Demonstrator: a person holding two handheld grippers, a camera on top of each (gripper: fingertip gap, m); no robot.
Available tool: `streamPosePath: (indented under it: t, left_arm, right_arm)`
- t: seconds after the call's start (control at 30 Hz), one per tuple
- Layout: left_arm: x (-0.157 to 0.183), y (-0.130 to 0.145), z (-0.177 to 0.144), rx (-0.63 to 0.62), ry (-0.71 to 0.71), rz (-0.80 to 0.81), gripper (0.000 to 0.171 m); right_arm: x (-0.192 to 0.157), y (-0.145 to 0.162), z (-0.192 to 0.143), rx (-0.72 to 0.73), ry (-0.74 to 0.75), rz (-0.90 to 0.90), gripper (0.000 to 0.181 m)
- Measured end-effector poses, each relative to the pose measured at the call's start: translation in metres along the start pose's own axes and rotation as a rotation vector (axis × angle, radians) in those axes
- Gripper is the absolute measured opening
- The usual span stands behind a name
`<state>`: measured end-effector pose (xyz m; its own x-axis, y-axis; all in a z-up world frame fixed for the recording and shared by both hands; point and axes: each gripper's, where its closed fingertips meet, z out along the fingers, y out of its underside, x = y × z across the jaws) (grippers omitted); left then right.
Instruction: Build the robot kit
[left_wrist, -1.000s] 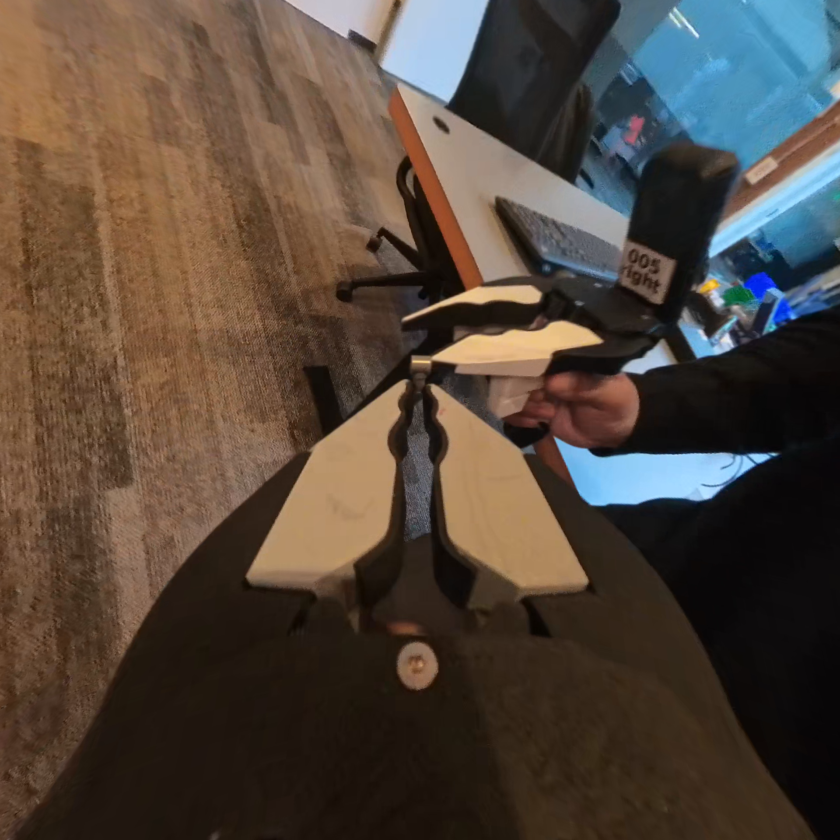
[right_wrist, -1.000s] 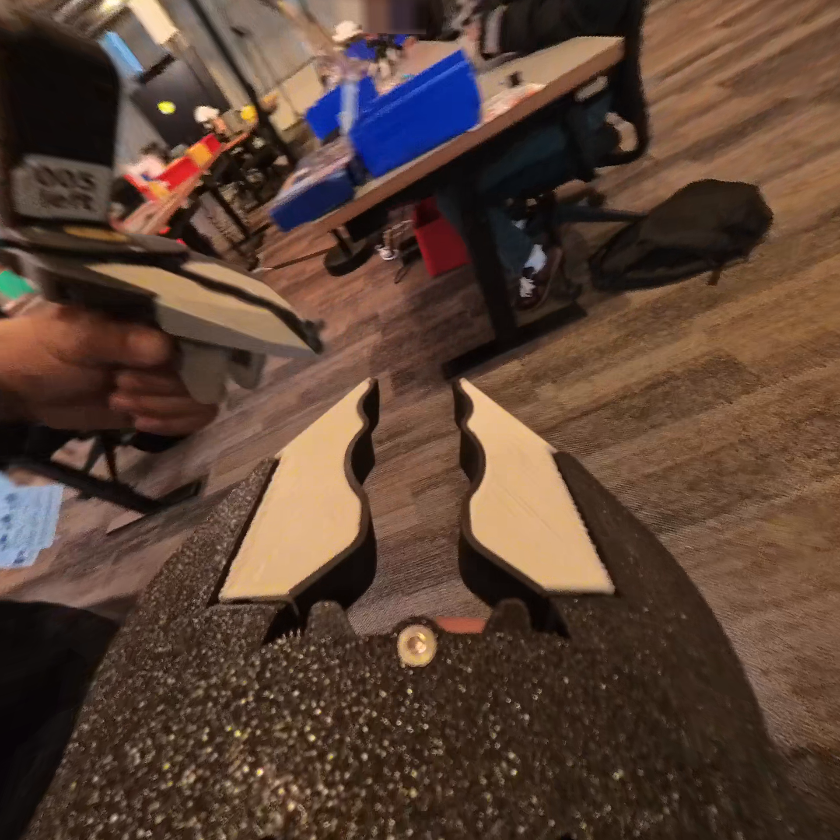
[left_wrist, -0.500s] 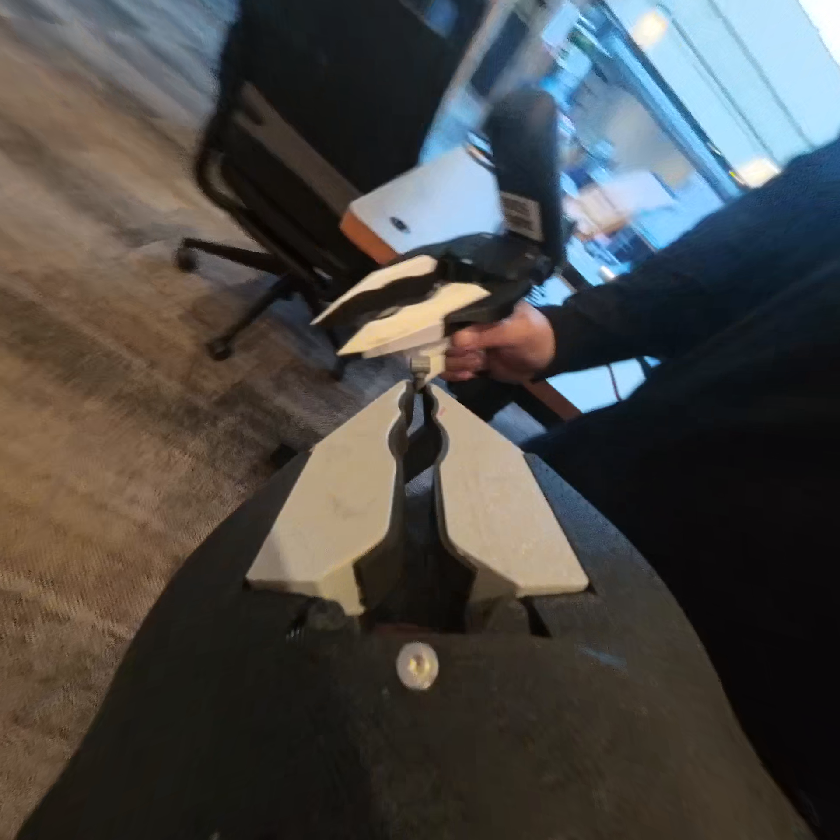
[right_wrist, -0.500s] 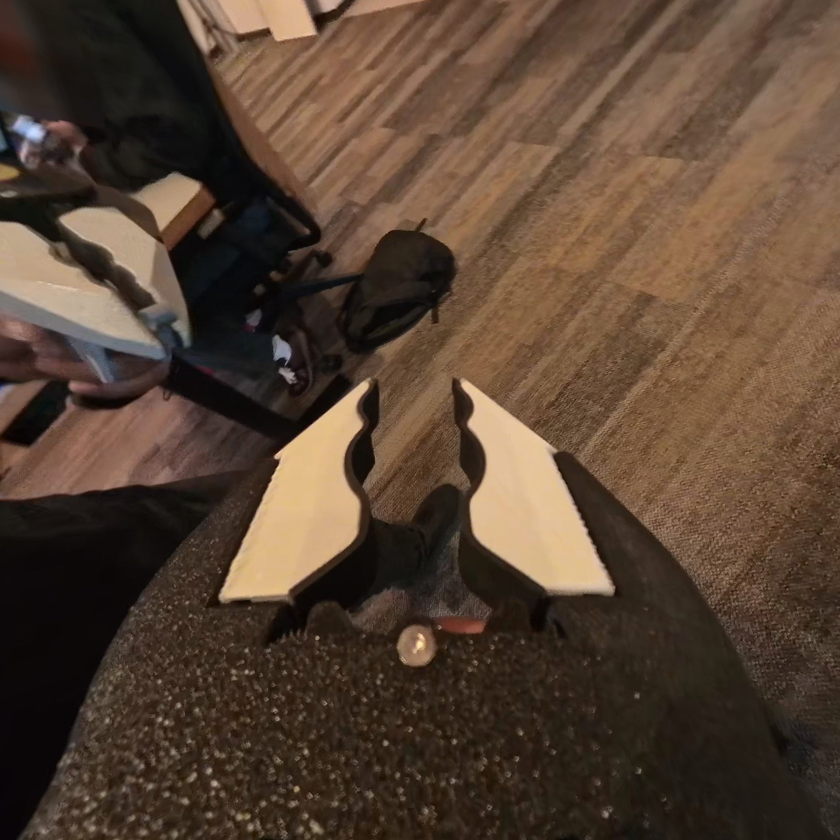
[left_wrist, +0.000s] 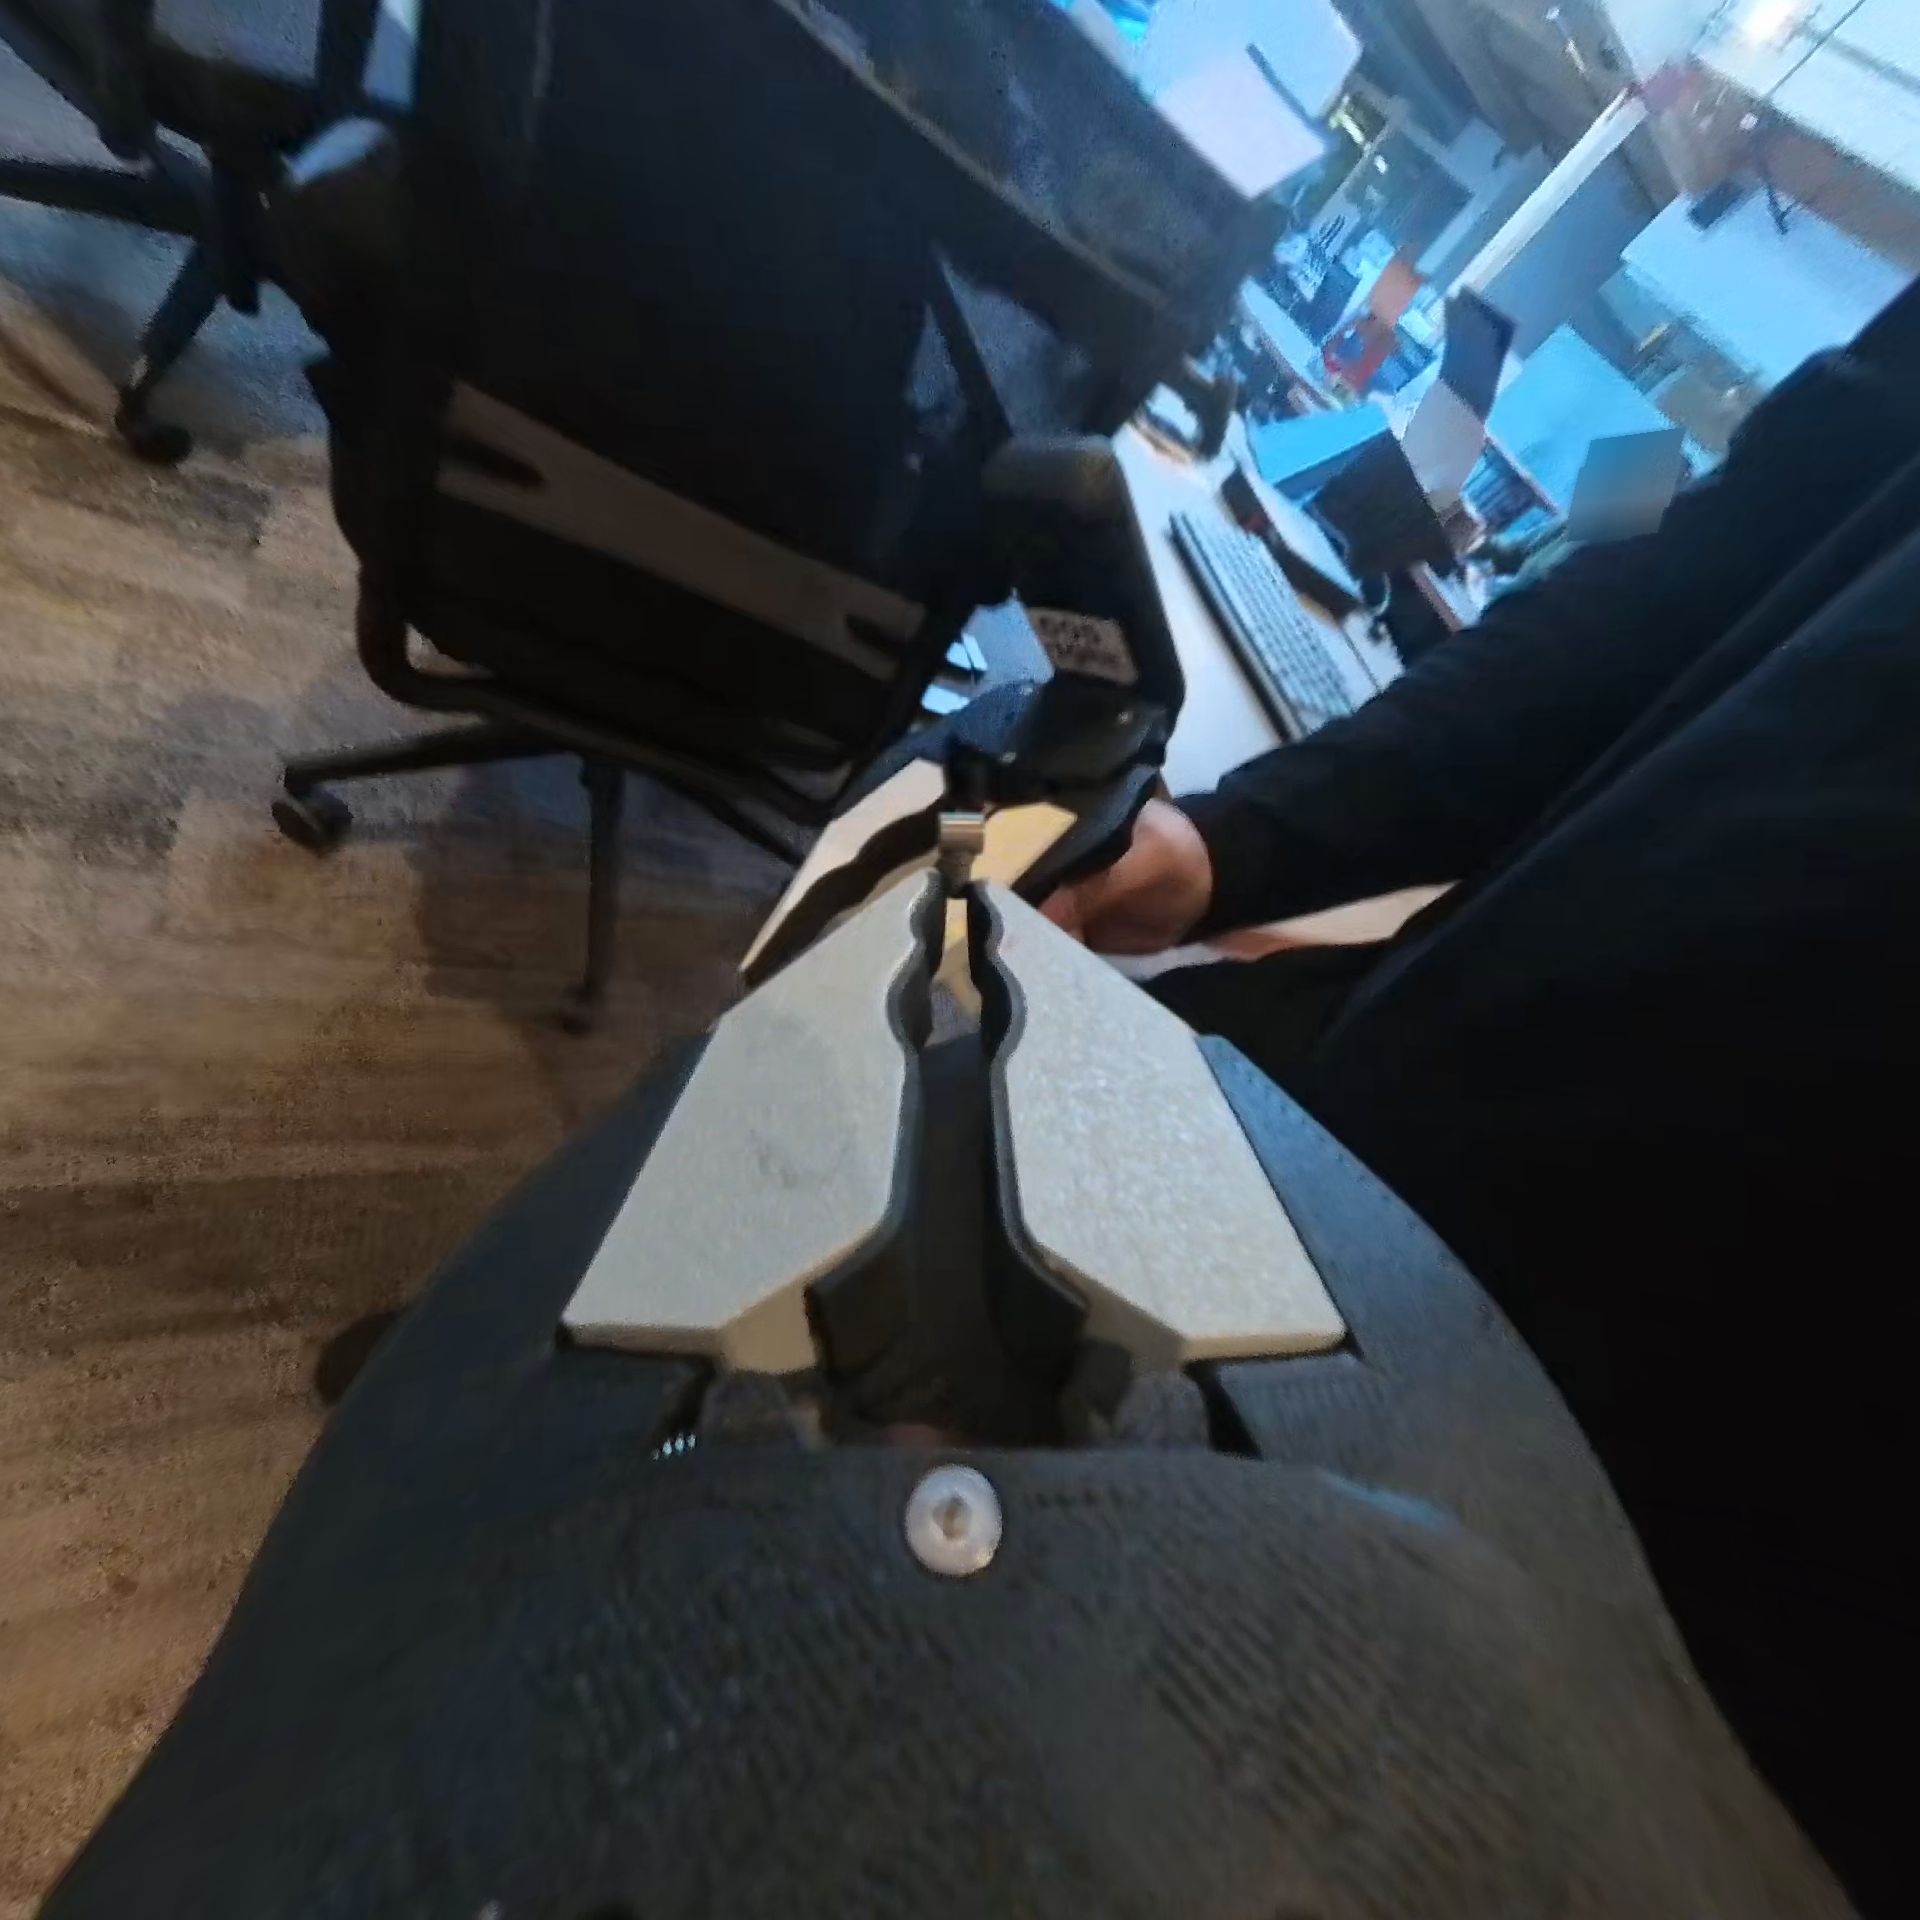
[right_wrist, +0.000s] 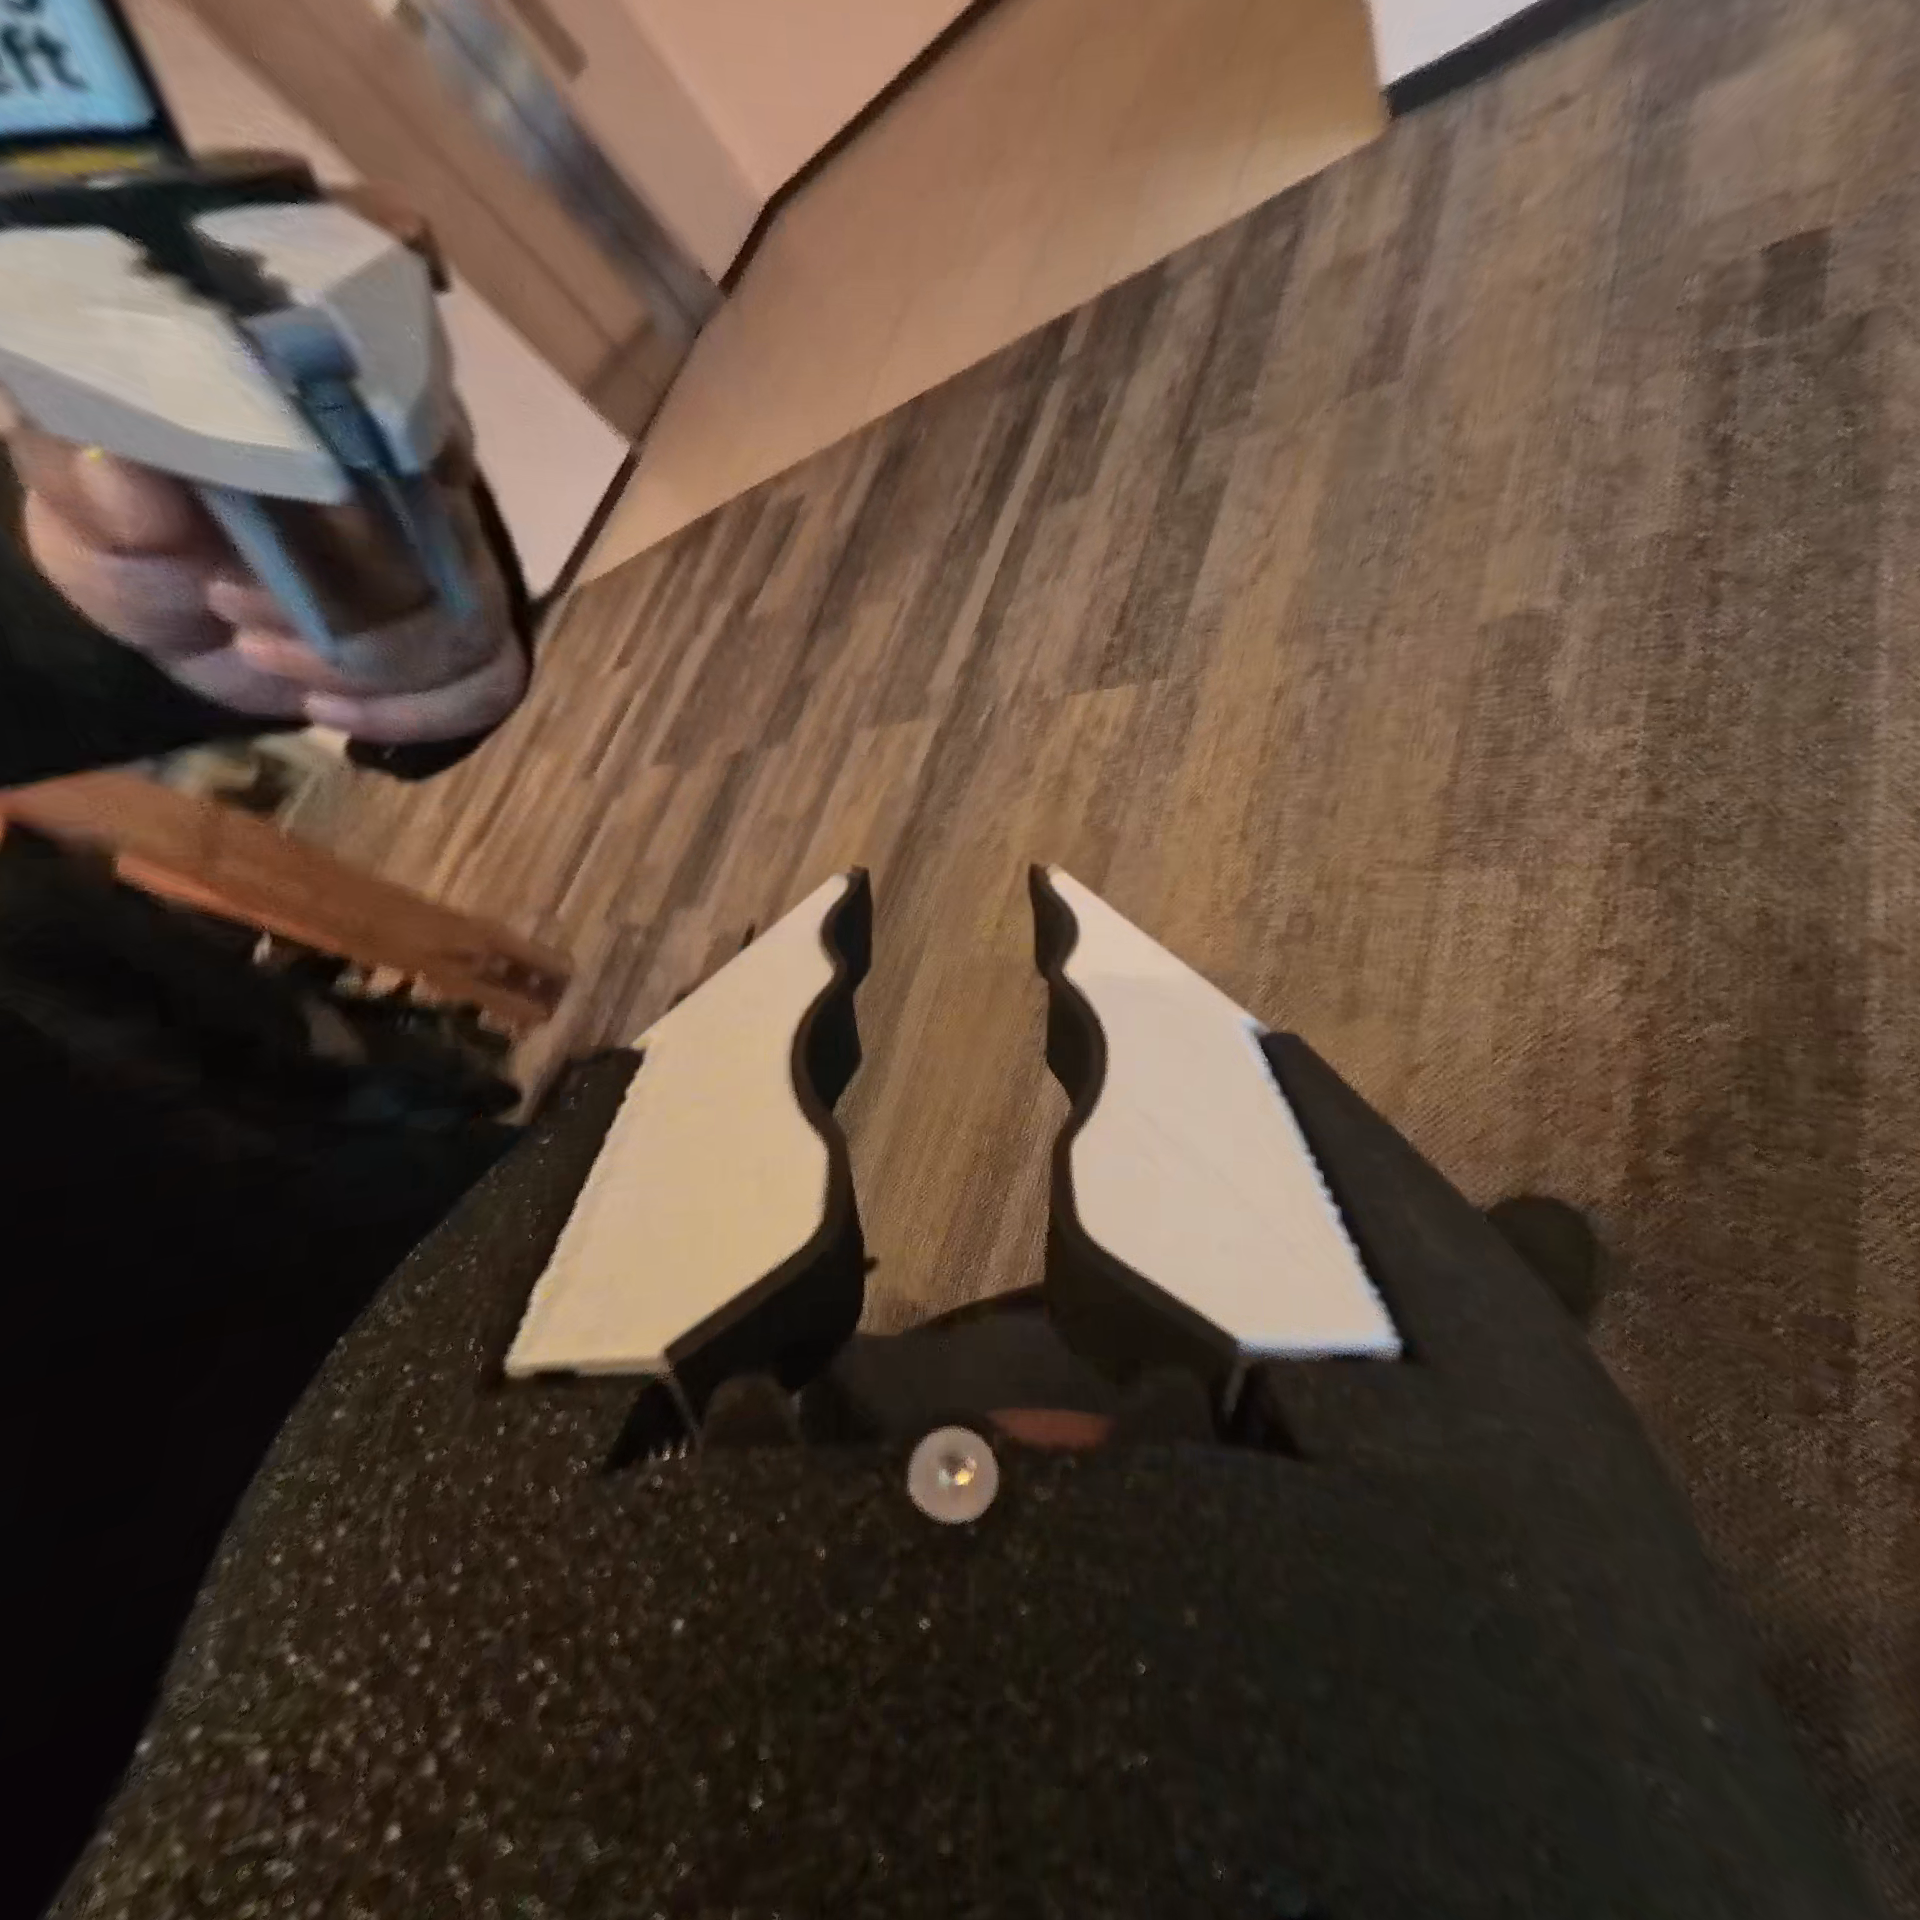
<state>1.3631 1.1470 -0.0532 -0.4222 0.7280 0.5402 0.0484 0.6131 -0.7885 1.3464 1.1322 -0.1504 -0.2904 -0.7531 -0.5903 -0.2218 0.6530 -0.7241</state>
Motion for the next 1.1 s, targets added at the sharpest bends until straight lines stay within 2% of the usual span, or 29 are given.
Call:
streamPosePath:
  t: [0.13,0.27,0.37,0.47,0.57,0.63,0.7,0.83,0.9,1.0,1.1]
  left_arm:
    - [-0.076,-0.111,0.029,-0.029,0.063,0.023,0.002]
    - [-0.161,-0.195,0.060,-0.036,0.132,0.068,0.002]
    - [-0.233,-0.251,0.095,-0.042,0.193,0.101,0.002]
    - [-0.298,-0.312,0.137,-0.077,0.308,0.165,0.002]
    - [-0.363,-0.377,0.189,-0.146,0.443,0.306,0.002]
    - [-0.395,-0.425,0.227,-0.189,0.542,0.358,0.002]
    - [-0.417,-0.472,0.267,-0.248,0.609,0.405,0.002]
    - [-0.426,-0.565,0.352,-0.295,0.740,0.505,0.002]
    - [-0.429,-0.602,0.402,-0.291,0.789,0.542,0.002]
    - [-0.430,-0.645,0.488,-0.267,0.803,0.548,0.002]
    - [-0.419,-0.674,0.563,-0.269,0.818,0.601,0.002]
  right_arm:
    - [0.076,-0.121,0.007,0.021,0.077,0.003,0.029]
    - [0.145,-0.246,0.013,0.089,0.150,-0.127,0.028]
    - [0.227,-0.325,0.016,0.205,0.275,-0.124,0.027]
    - [0.317,-0.386,0.007,0.325,0.411,-0.013,0.026]
    - [0.400,-0.424,-0.009,0.360,0.549,0.047,0.023]
    - [0.453,-0.446,-0.032,0.381,0.683,0.105,0.021]
    - [0.490,-0.476,-0.062,0.494,0.745,0.222,0.022]
    - [0.542,-0.529,-0.138,0.730,0.910,0.347,0.020]
    - [0.575,-0.541,-0.173,0.808,0.992,0.378,0.019]
    - [0.641,-0.534,-0.230,0.878,1.119,0.462,0.017]
    - [0.715,-0.522,-0.300,0.965,1.191,0.576,0.017]
